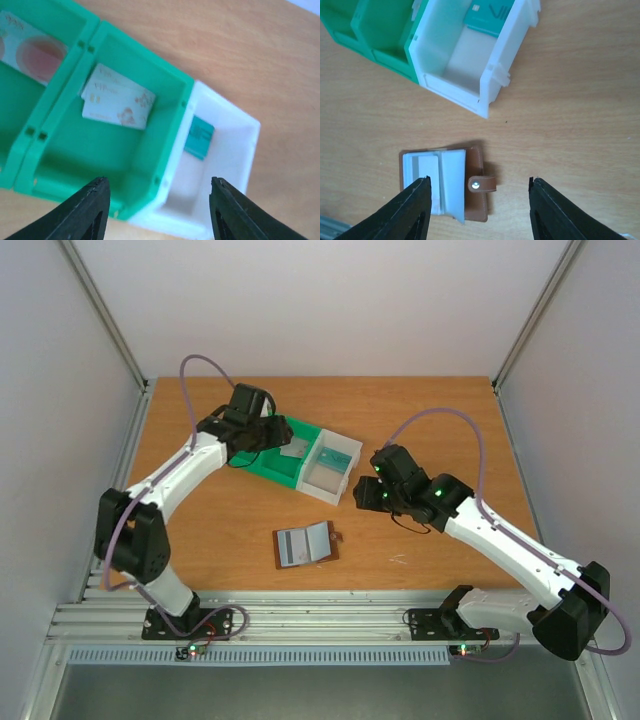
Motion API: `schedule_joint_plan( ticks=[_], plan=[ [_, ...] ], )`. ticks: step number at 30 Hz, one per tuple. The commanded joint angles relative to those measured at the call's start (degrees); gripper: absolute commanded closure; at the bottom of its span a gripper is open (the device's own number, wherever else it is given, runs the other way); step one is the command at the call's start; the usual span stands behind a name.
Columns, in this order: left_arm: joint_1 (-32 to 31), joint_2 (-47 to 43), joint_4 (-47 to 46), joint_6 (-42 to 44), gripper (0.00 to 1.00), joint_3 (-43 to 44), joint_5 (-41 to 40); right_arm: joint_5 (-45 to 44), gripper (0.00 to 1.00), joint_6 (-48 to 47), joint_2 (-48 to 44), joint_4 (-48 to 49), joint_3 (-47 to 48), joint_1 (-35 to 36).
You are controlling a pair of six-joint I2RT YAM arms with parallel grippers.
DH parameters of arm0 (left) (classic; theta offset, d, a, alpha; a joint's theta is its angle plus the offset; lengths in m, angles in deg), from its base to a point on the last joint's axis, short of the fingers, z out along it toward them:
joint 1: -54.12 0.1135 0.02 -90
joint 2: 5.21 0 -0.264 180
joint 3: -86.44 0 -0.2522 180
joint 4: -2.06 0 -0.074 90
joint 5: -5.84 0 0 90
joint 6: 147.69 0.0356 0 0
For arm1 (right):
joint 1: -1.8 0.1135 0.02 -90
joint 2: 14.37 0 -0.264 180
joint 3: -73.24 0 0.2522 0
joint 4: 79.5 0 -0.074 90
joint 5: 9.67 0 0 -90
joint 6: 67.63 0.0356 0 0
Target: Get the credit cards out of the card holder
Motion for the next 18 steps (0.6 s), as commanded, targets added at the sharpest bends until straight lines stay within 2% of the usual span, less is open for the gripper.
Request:
schedule_joint_plan(
  ticks=[1, 7, 10, 18],
  plan=[
    [-0.1, -5.5, 8.2, 2.4, 0.46, -5.4, 8.0, 4.3, 0.47, 2.0, -1.3, 1.9, -2.3, 0.8],
    [-0.2, -12.5, 10.6, 3.6, 0.50, -16.4, 17.2, 9.1, 0.53, 3.8, 0.4, 4.7, -4.2, 2.9],
    [-0.2, -17.0, 10.4, 4.1, 0.52, -21.6, 17.8, 9.9, 0.55, 4.8, 1.9, 6.6, -4.7, 4.7],
    [-0.2, -21.9, 0.9, -0.7, 0.52, -33.5, 24.9, 9.4, 0.66, 7.2, 10.8, 11.3, -3.5, 11.4]
  ],
)
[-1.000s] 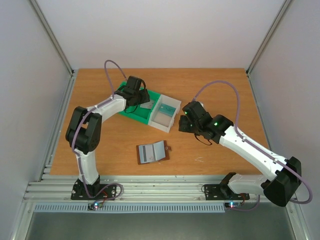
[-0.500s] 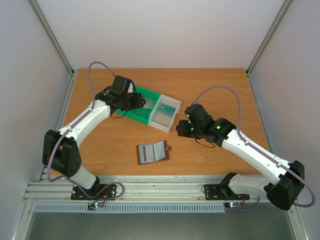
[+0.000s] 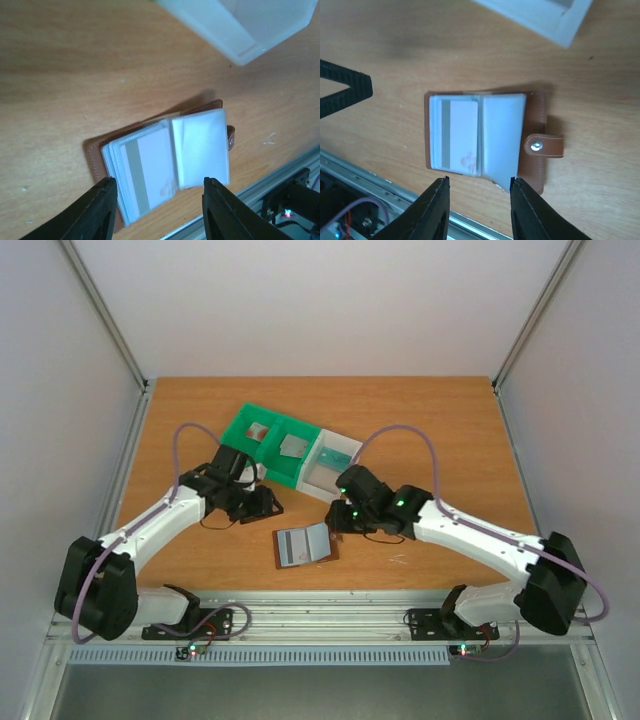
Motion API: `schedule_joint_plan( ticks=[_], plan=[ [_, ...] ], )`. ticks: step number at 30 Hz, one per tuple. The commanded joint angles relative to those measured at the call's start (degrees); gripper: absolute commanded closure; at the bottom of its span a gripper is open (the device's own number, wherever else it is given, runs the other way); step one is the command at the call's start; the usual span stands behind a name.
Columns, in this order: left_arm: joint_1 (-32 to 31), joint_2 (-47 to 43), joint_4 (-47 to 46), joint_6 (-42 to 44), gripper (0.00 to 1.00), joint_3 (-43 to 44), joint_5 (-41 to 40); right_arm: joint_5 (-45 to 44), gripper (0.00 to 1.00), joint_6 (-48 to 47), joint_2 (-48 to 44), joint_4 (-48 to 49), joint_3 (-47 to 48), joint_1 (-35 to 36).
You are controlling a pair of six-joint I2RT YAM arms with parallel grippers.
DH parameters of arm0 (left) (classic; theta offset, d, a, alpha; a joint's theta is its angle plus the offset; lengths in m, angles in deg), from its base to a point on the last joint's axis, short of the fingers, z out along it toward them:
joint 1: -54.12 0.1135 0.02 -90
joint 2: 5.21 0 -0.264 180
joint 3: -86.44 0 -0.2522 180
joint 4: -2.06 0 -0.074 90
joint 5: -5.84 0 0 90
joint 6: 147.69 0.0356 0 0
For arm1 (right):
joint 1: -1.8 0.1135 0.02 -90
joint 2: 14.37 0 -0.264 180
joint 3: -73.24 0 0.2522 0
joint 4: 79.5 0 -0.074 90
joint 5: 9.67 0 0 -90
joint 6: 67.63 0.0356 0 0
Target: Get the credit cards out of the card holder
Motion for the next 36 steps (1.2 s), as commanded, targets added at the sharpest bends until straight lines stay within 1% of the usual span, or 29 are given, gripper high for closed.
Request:
schedule_joint_plan(
  ticks=[1, 5, 11, 17, 25, 36],
  plan=[
    [-0.2, -1.9, -8.1, -3.6, 0.52, -5.3, 6.5, 0.1, 0.67, 2.2, 5.5, 3.8, 1.4, 3.7],
    [-0.2, -2.2, -12.3, -5.9, 0.51, -8.9, 8.3, 0.1, 0.70, 2.6, 10.9, 5.7, 2.7, 5.7],
    [-0.2, -0.6, -16.2, -7.9, 0.51, -11.9, 10.1, -0.3, 0.74, 2.4, 16.2, 7.2, 3.9, 6.6],
    [-0.2, -0.6, -20.6, -10.3, 0.52, -15.5, 10.5, 0.9, 0.79, 2.6, 19.5, 9.5, 4.4, 6.8],
    [-0.2, 0.4, -24.2, -12.4, 0.52, -18.7, 11.2, 1.2, 0.81, 2.9, 23.8, 11.0, 4.9, 7.1],
    [-0.2, 1.9, -27.3, -14.3, 0.53, -19.8, 11.8, 2.0, 0.84, 2.7, 27.5, 11.5, 5.1, 7.1]
  ],
)
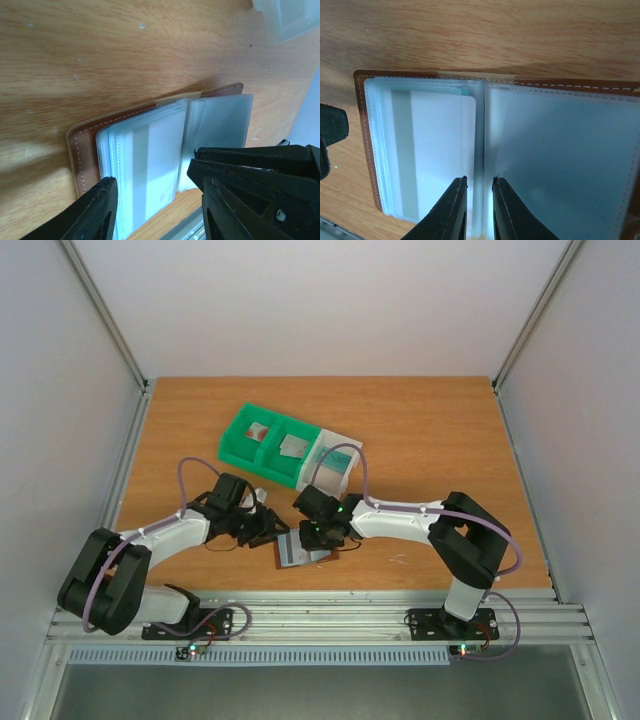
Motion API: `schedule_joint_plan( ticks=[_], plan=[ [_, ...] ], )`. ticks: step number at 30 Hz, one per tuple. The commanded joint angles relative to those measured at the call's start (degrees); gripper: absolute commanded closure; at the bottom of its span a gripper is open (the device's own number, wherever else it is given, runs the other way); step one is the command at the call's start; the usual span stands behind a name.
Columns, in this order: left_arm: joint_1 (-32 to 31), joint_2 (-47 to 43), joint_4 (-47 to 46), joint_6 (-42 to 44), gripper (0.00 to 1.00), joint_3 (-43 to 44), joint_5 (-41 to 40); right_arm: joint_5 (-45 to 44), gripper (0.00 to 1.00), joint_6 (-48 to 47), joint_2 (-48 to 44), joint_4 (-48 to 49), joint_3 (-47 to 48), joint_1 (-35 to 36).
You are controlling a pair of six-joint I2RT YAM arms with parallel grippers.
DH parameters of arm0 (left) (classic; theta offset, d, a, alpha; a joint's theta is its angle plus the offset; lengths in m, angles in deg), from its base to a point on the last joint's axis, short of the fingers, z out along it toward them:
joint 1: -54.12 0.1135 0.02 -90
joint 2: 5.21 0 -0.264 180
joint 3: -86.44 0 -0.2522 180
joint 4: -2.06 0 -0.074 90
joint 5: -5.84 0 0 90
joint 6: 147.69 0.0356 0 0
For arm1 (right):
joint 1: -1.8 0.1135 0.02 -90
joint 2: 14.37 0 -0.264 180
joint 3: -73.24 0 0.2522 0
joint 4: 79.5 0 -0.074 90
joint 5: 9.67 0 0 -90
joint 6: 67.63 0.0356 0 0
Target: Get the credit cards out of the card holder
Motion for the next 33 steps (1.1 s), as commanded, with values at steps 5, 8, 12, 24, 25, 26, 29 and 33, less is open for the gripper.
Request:
schedule_joint_plan(
  ticks=[5, 8, 12, 24, 25, 26, 29, 33],
  plan=[
    [-0.2, 0.9, -3.7, -1.0, 0.52, -0.9, 0.5, 0.8, 0.86, 0.5, 1.9, 1.9, 1.1, 0.5],
    [-0.2, 1.2, -4.7, -1.4, 0.52, -1.4, 0.7, 1.3, 0.87, 0.7, 2.6, 2.0, 0.9, 0.5],
    [-0.2, 1.3, -5.6, -2.1, 0.53, -1.6, 0.8, -0.2, 0.90, 0.7, 2.6, 1.7, 0.1, 0.5],
    [-0.3, -0.2, -7.2, -4.3, 0.51, -2.0, 2.2, -0.8, 0.98, 3.3, 1.7, 5.0, -5.5, 0.5],
    [-0.3, -0.5, -7.2, -4.6, 0.51, -1.9, 2.2, -0.9, 0.98, 3.3, 1.4, 5.2, -5.7, 0.5],
    [-0.3, -0.9, -7.1, -4.7, 0.51, -1.9, 1.8, -1.1, 0.98, 3.2, 1.1, 5.3, -5.8, 0.5],
    [-0.3, -1.8, -6.2, -4.4, 0.51, -1.8, 0.6, -1.2, 0.98, 3.3, 0.1, 4.9, -5.6, 0.4],
    [-0.3, -1.7, -6.4, -3.7, 0.51, -1.9, 0.5, 0.3, 0.96, 2.8, -2.2, 5.3, -4.9, 0.5]
  ],
)
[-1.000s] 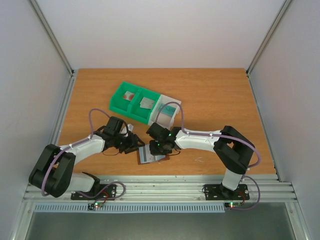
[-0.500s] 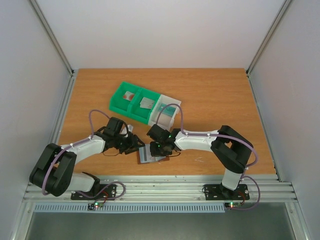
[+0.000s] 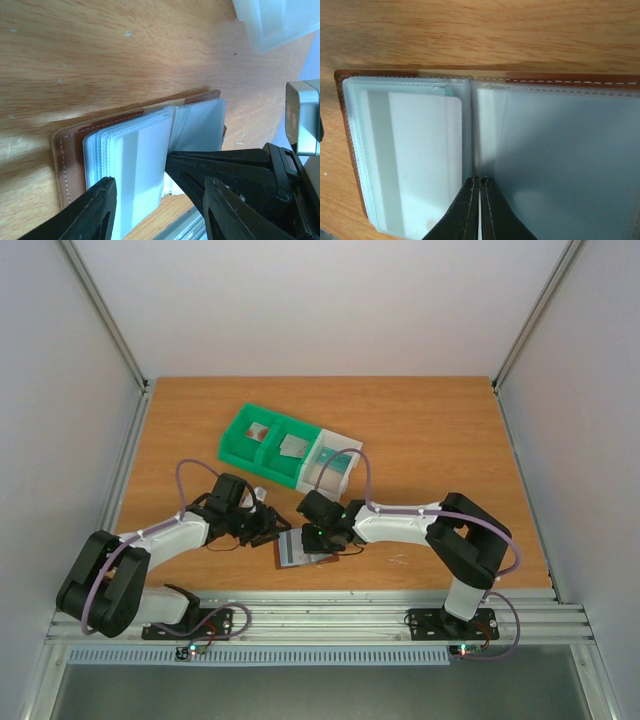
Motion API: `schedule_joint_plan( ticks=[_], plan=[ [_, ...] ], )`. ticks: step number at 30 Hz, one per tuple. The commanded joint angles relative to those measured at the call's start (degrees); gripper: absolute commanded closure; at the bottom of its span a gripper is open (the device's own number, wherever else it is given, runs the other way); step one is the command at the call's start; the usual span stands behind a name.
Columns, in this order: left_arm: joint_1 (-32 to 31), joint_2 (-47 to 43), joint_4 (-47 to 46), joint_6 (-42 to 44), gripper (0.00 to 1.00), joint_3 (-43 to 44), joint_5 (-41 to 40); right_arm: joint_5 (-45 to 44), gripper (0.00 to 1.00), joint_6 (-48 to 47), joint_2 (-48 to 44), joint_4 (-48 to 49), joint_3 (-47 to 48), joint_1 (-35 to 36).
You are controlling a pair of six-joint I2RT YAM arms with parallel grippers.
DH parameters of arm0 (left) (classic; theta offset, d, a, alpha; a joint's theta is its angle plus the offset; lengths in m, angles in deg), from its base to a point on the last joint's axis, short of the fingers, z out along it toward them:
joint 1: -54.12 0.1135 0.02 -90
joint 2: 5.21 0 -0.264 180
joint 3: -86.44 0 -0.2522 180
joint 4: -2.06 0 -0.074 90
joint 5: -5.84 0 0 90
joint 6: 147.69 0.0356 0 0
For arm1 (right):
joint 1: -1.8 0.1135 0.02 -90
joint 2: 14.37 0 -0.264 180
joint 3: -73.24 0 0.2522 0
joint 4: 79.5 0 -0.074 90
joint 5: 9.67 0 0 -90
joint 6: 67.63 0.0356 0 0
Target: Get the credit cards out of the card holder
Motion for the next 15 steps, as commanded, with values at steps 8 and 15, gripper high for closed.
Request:
schedule_joint_plan(
  ticks=[8, 15],
  plan=[
    [-0.2, -1.3, -5.1, 0.0, 0.51, -1.9, -0.3, 2.6, 0.86, 0.7, -3.7, 0.7, 0.8, 0.5],
    [-0.2, -1.4, -6.1, -1.1, 0.51, -3.3, -0.2, 2.2, 0.85, 0.8, -0.2, 0.2, 1.3, 0.5]
  ],
)
